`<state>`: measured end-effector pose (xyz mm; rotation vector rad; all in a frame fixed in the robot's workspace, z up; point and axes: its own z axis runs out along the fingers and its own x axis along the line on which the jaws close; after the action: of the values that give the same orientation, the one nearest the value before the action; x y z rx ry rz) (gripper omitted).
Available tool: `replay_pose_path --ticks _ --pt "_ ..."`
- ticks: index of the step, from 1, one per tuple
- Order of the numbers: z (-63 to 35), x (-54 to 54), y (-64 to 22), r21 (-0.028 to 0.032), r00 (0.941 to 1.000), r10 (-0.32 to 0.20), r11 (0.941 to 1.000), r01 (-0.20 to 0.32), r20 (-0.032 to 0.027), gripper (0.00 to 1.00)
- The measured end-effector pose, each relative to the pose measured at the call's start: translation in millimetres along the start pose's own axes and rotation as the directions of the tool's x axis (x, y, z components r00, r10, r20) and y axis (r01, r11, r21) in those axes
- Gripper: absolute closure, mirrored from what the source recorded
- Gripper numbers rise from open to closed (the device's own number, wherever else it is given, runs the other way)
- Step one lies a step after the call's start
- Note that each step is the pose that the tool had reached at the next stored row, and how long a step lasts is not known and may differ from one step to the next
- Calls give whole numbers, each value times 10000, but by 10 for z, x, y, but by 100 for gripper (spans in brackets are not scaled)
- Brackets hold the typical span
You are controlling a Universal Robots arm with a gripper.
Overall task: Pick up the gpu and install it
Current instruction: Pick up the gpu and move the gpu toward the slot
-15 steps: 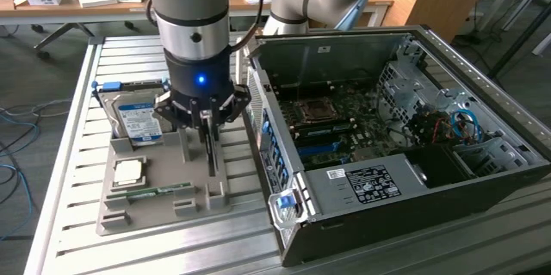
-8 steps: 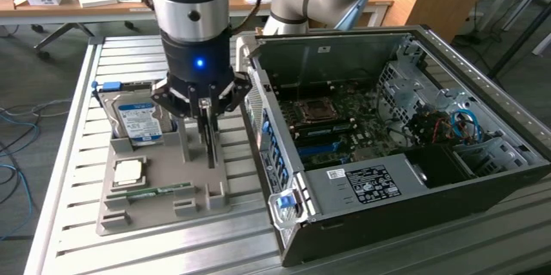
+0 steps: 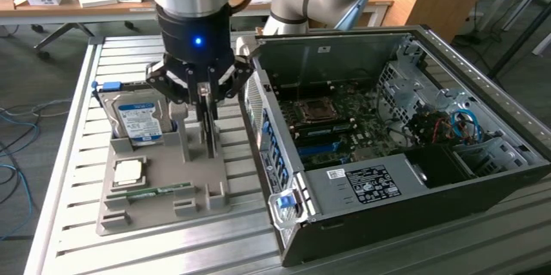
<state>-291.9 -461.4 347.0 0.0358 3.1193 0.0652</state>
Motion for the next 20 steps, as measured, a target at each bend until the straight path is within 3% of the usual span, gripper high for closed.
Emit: replay_pose_path --ticks 20 --pt "-631 -16 26 0 10000 -1 10000 1 0 74"
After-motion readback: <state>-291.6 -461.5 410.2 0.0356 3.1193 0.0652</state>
